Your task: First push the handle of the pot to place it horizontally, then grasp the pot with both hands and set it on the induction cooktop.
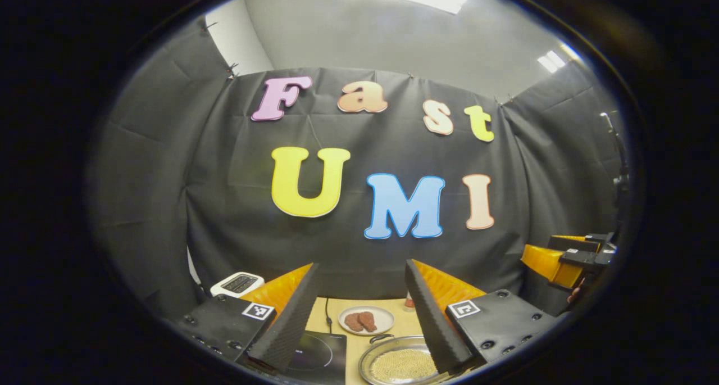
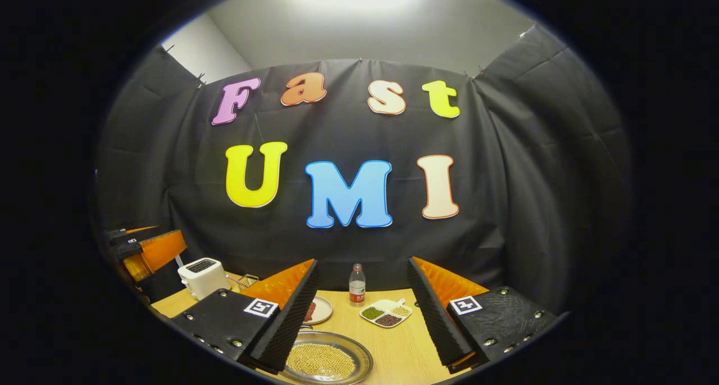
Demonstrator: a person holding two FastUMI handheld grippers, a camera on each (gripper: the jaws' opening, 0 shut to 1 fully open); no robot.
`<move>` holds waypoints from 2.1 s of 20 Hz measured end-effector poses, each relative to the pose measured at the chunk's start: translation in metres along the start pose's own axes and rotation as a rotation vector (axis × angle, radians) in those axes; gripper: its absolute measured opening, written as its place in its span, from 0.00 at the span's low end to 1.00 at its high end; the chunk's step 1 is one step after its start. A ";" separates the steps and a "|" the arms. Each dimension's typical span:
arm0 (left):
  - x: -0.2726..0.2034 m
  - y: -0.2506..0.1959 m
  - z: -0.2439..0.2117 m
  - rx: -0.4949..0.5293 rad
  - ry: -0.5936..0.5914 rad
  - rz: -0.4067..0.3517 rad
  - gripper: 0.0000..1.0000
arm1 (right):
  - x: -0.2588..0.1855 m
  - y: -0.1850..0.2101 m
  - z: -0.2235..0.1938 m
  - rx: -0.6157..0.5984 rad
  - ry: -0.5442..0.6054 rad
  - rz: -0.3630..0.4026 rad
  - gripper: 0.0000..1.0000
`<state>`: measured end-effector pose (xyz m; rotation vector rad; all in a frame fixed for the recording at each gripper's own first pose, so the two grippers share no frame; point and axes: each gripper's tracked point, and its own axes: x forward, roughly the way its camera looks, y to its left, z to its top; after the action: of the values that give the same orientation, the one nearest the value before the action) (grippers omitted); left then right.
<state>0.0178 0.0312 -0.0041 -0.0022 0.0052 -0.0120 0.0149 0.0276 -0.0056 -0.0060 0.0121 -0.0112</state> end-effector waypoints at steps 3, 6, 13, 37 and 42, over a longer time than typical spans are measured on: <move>0.002 -0.001 -0.005 0.006 0.008 0.004 0.99 | 0.003 0.005 -0.009 0.014 0.025 0.029 0.95; 0.000 -0.001 -0.011 0.007 0.025 0.009 0.99 | 0.003 0.013 -0.032 0.012 0.086 0.072 0.95; -0.004 0.004 -0.022 0.017 0.050 0.024 0.98 | -0.013 0.040 -0.107 0.006 0.305 0.202 0.95; -0.025 0.062 -0.054 0.036 0.139 0.166 0.97 | -0.083 0.106 -0.303 -0.099 0.927 0.513 0.00; -0.032 0.071 -0.054 0.037 0.142 0.199 0.97 | -0.098 0.112 -0.332 -0.135 1.027 0.565 0.00</move>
<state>-0.0138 0.1026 -0.0584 0.0358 0.1471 0.1870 -0.0859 0.1383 -0.3369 -0.1311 1.0407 0.5534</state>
